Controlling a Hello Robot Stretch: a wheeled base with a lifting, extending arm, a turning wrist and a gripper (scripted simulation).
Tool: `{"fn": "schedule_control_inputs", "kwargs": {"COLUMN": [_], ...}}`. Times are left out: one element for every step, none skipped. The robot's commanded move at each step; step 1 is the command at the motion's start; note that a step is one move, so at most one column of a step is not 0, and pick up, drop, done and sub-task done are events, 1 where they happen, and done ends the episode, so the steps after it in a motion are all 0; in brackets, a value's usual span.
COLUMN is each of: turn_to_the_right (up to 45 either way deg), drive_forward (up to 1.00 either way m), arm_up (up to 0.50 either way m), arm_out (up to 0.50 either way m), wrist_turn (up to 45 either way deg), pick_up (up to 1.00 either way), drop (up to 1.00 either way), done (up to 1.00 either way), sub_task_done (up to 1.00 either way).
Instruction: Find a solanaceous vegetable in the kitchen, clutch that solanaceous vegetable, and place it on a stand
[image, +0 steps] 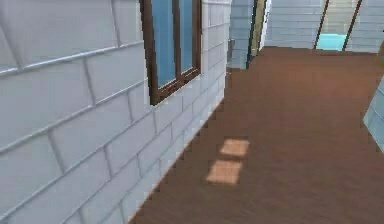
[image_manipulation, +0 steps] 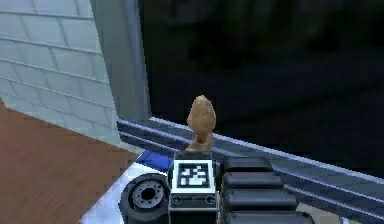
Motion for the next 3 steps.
{"fn": "schedule_control_inputs", "kwargs": {"turn_to_the_right": [45.0,36.0,-45.0], "drive_forward": [0.0,0.0,0.0], "arm_up": [0.0,0.0,0.0], "arm_out": [0.0,0.0,0.0], "wrist_turn": [0.0,0.0,0.0], "pick_up": [0.0,0.0,0.0], "drop": [0.0,0.0,0.0], "done": [0.0,0.0,0.0], "sub_task_done": [0.0,0.0,0.0]}}
